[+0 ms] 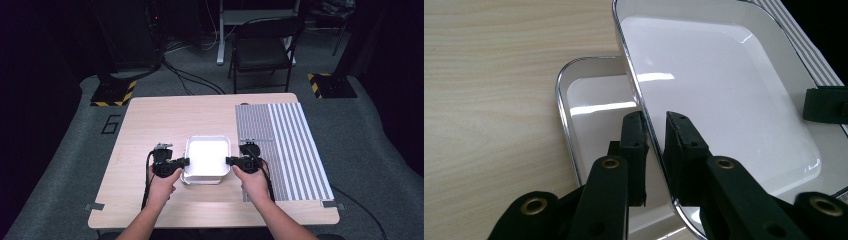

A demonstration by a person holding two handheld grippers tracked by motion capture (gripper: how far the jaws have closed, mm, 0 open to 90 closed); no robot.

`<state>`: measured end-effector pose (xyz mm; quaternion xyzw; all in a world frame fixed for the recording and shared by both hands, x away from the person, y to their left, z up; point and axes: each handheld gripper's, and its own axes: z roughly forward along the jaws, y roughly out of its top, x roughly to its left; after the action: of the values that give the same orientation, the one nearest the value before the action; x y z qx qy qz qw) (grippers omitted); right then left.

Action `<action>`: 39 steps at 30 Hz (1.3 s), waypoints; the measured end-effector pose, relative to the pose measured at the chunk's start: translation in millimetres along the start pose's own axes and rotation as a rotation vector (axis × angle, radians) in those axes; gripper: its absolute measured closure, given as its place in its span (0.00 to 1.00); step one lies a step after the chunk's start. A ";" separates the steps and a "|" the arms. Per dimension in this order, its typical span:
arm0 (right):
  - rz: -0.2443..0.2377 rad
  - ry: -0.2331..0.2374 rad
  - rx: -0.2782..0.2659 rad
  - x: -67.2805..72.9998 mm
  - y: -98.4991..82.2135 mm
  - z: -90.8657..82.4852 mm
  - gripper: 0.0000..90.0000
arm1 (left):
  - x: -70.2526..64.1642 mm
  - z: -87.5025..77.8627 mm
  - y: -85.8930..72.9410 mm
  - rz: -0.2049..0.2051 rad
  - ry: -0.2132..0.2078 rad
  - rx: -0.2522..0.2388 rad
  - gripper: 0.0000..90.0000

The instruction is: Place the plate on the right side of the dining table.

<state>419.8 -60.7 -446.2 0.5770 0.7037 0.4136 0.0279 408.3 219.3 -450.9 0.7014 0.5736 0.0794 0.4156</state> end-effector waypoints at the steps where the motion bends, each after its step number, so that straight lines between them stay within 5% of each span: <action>1: -0.002 -0.001 0.000 -0.6 0.2 -0.6 0.87 | -0.8 0.5 0.5 0.001 -0.001 0.001 0.87; 39: 0.035 -0.057 -0.039 -38.6 4.6 -32.1 0.87 | -40.3 31.9 16.8 0.044 -0.062 0.014 0.87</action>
<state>419.8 -110.6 -439.3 0.6002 0.6841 0.4110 0.0521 426.2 168.6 -445.4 0.7188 0.5456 0.0627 0.4264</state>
